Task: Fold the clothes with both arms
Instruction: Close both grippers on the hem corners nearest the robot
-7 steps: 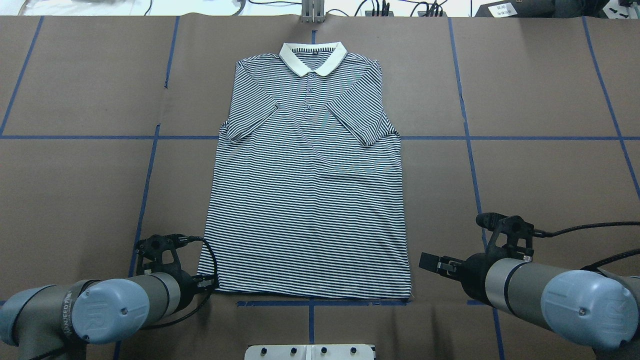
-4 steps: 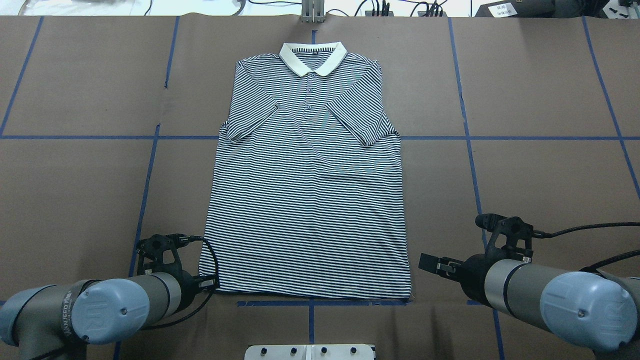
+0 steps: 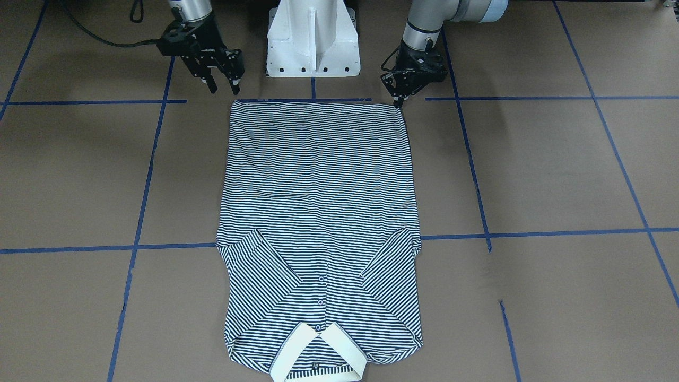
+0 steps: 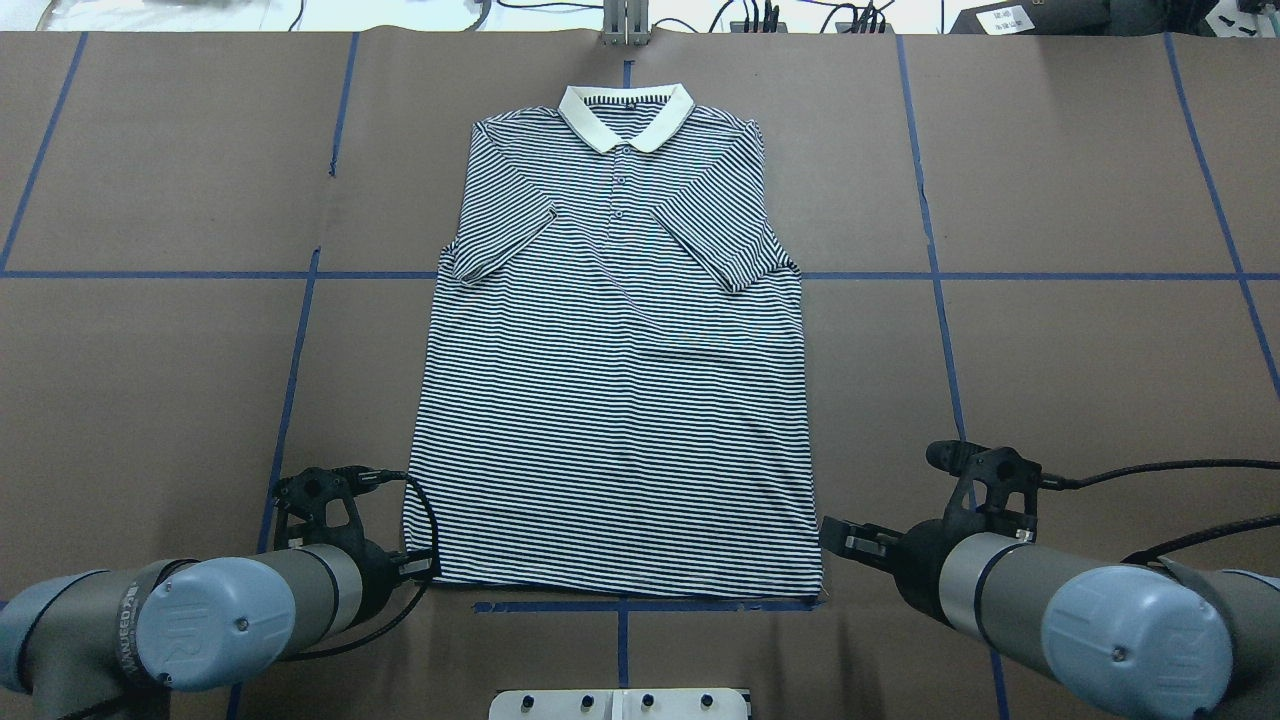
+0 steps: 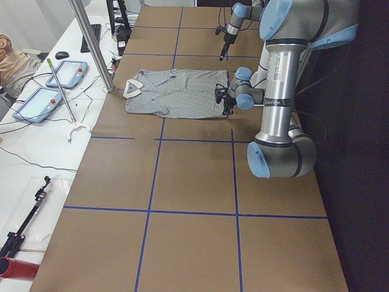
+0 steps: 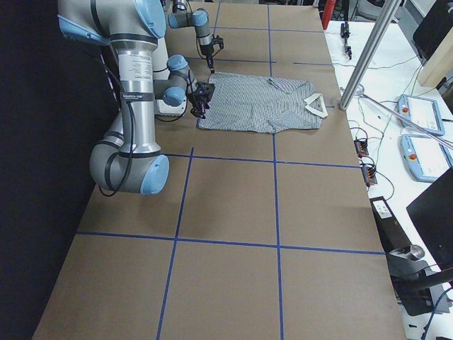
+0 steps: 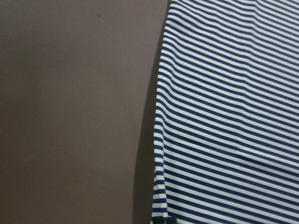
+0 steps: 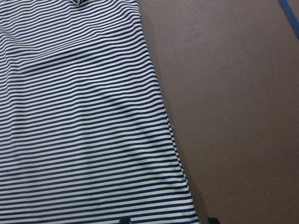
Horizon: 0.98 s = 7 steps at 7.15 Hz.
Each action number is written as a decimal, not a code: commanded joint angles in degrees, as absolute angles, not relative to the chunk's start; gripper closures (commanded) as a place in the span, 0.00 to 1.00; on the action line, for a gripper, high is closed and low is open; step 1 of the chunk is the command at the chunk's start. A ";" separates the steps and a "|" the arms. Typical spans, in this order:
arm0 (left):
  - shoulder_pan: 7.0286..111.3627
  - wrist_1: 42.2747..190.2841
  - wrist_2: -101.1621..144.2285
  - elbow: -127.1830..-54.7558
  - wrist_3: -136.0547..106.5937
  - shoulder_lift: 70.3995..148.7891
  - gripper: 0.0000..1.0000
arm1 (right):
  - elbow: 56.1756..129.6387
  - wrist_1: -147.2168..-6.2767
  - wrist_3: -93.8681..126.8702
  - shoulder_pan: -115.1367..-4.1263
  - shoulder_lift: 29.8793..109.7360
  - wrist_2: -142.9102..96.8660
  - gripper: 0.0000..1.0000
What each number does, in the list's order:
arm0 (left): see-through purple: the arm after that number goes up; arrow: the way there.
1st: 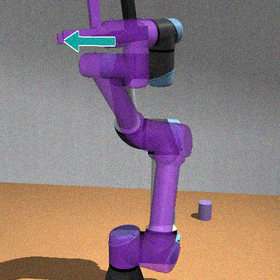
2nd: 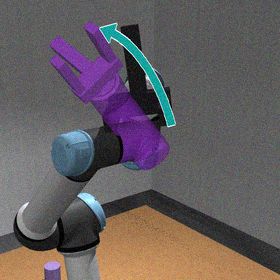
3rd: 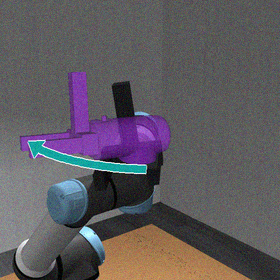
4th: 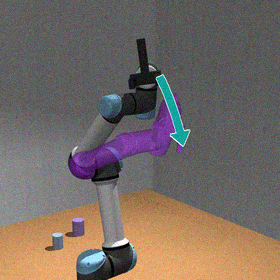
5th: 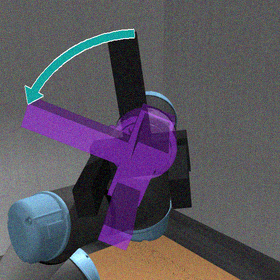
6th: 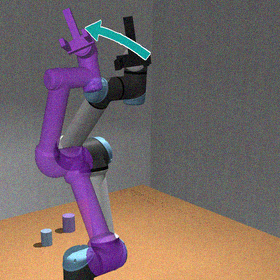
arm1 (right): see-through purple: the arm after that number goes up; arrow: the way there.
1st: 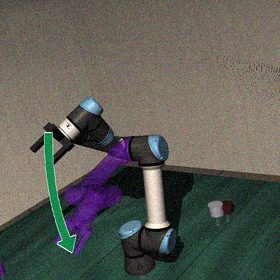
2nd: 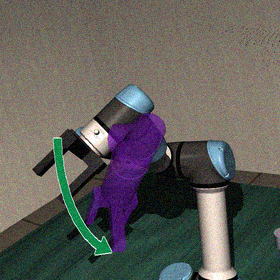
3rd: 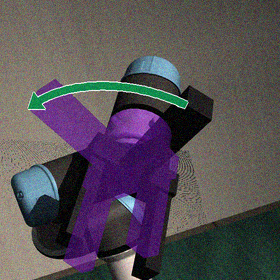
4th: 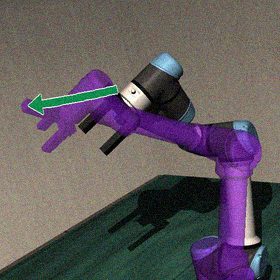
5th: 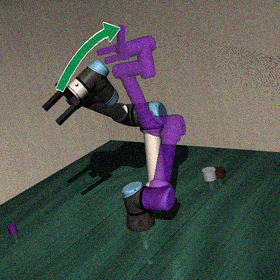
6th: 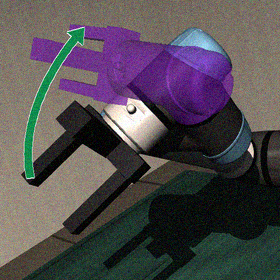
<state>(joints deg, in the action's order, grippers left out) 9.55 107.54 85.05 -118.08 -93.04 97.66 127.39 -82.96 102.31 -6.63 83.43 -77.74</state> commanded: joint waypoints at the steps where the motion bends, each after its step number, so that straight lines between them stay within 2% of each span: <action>1: 9.49 107.49 85.17 -118.21 -93.08 97.82 1.00 | 121.41 -88.07 105.03 -4.66 77.36 -75.68 0.38; 7: 9.49 107.84 86.66 -118.56 -92.99 98.17 1.00 | 118.92 -88.50 104.94 -3.96 77.96 -74.71 0.43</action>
<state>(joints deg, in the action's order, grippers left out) 9.49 107.79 86.39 -118.56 -93.02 98.08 119.30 -88.28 105.01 -3.89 77.82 -75.22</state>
